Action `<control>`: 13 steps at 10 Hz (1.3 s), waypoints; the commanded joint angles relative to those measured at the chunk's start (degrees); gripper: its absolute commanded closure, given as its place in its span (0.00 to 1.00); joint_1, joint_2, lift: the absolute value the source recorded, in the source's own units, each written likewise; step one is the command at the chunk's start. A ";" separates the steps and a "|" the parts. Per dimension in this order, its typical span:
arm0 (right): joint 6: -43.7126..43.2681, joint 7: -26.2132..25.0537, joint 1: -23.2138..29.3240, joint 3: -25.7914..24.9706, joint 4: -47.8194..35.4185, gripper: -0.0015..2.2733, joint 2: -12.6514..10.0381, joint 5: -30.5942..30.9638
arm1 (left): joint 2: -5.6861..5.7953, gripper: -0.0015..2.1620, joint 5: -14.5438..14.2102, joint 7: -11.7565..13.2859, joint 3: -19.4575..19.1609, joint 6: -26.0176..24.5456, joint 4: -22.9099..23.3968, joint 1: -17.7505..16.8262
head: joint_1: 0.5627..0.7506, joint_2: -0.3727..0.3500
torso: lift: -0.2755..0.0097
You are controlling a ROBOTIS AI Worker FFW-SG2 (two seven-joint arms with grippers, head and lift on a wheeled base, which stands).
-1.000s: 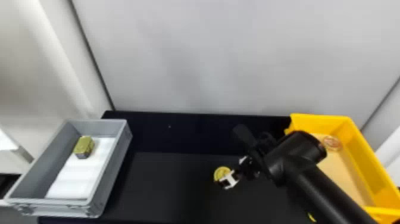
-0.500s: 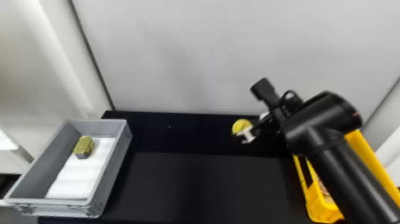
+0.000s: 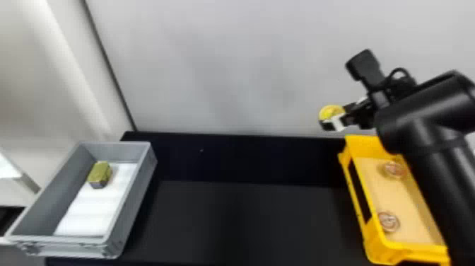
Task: Pick up the round yellow can and place it in the yellow rectangular box
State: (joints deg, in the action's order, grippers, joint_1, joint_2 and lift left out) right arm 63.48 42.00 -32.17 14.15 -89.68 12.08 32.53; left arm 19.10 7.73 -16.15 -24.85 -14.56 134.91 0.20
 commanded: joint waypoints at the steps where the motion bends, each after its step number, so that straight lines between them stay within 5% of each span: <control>1: 1.07 0.12 0.26 -4.21 -1.11 0.30 2.86 2.29 | 0.33 0.00 0.00 -0.03 -0.03 -0.74 0.44 -0.11 | 0.69 0.59 | 0.96; 4: 1.60 0.65 2.20 -10.10 -1.64 0.30 5.32 5.01 | 0.86 0.00 0.09 0.05 -0.03 -1.36 0.88 -0.46 | 0.69 0.59 | 0.96; 10: -2.19 -0.14 7.56 -22.67 3.90 0.30 5.50 6.68 | 0.94 0.00 0.09 0.58 0.06 -1.71 1.06 -0.81 | 0.69 0.59 | 0.96; 13: -8.69 -5.77 7.47 -25.92 13.04 0.30 5.50 -3.78 | 0.86 0.00 0.09 0.58 0.06 -1.27 0.88 -0.64 | 0.69 0.59 | 0.96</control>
State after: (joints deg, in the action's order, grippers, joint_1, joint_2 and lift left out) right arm 57.57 38.46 -24.51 -10.83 -81.12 17.40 34.60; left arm 19.97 7.82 -15.64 -24.79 -16.08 135.88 -0.55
